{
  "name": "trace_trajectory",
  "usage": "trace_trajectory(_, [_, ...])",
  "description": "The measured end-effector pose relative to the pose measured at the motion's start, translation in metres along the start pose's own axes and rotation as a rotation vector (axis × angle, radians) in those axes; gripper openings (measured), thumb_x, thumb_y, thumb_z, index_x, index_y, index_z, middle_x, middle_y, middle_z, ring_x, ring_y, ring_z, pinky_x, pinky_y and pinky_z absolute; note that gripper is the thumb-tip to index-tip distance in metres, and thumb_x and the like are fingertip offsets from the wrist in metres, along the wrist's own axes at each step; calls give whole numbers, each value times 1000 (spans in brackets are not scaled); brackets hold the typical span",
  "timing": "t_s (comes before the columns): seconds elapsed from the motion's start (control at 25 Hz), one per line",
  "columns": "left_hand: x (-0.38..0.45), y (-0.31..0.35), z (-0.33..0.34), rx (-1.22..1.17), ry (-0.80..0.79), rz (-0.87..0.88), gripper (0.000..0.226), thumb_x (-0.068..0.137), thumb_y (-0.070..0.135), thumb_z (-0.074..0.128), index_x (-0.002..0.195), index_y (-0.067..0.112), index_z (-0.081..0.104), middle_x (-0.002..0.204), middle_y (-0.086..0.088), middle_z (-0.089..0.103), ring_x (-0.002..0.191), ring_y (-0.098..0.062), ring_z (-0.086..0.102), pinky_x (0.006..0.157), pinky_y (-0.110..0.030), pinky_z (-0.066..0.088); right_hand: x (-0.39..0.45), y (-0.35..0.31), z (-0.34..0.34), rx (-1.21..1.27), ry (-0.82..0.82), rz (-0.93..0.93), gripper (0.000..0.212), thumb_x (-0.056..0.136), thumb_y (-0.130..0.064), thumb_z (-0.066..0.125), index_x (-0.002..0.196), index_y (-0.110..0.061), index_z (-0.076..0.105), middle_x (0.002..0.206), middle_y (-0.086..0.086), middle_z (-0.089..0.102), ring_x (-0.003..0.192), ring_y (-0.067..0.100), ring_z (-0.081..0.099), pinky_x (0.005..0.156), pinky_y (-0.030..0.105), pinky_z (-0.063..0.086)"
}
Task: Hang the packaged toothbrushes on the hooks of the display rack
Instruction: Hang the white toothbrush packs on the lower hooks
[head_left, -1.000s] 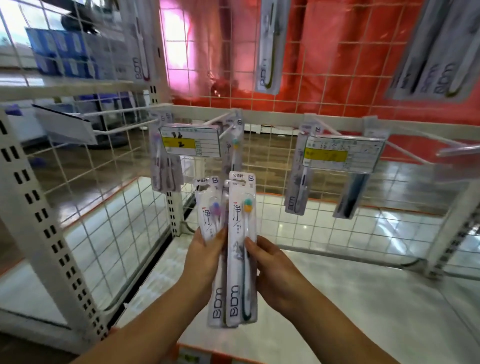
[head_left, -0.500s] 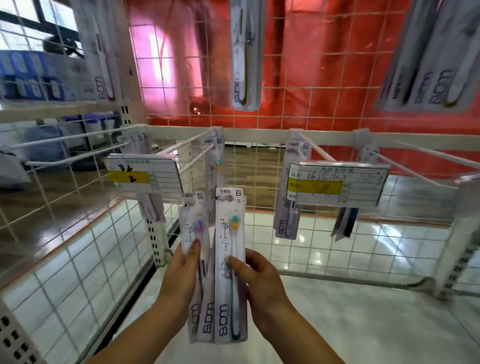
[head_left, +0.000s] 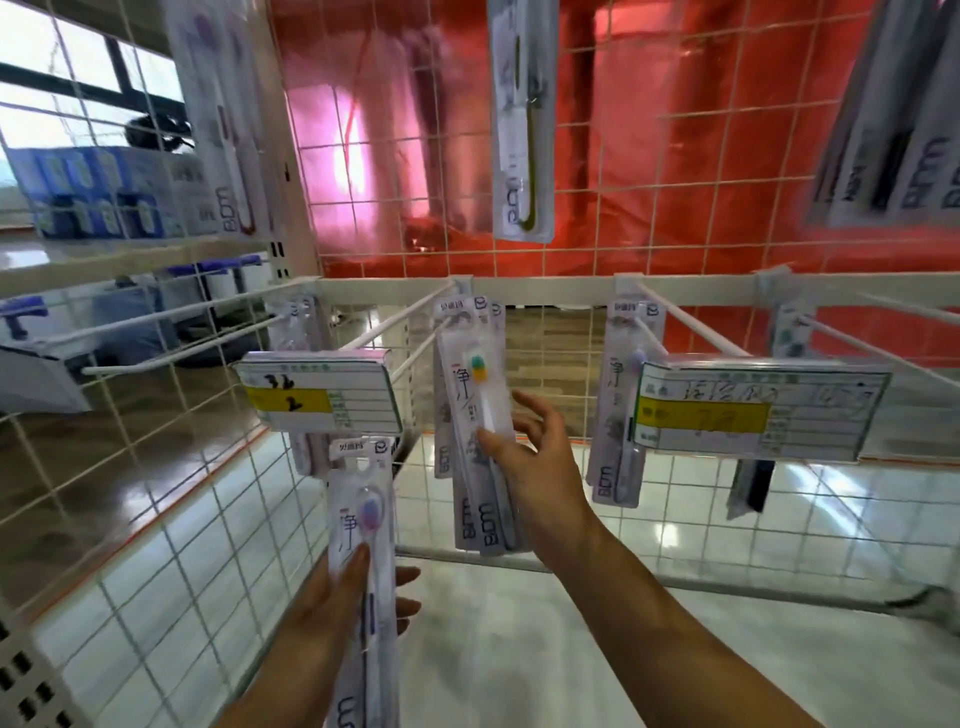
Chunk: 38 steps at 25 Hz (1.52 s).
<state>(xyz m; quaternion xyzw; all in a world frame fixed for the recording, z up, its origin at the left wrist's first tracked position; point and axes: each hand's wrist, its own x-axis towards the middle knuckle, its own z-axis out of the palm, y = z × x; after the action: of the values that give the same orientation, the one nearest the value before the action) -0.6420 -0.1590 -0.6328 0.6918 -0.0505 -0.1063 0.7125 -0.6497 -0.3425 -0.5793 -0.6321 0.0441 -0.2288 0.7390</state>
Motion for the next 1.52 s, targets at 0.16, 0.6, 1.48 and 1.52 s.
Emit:
trace_trajectory(0.16, [-12,7,-7,8,-44,-40,63,72,56,64,106,4,61,66,-10,72,49,-20,68,35,-18,46,13,4,1,-62,-11,-28,46,89,-12,60,129,-30,45,113,-8,59,91,10,64,77,34,57])
trace_trajectory(0.6, [-1,-12,-1,-46,-34,-24,25,94,30,47,102,10,59,72,-12,74,55,-26,69,46,-28,55,25,7,14,-259,-136,-32,54,92,1,50,139,-22,38,123,1,58,89,3,58,65,13,52])
trace_trajectory(1.48, [5,-34,-44,-106,-44,15,29,88,39,45,105,20,60,86,-5,75,71,-24,72,65,-38,54,40,25,40,-231,-38,164,36,95,-18,51,131,-15,46,114,2,58,95,14,56,81,29,43])
trace_trajectory(1.52, [4,-33,-46,-107,-46,21,28,88,38,45,103,19,60,83,-5,75,68,-23,72,62,-37,55,36,28,39,-239,-31,187,36,94,-21,53,129,-14,47,113,2,58,97,15,56,79,28,43])
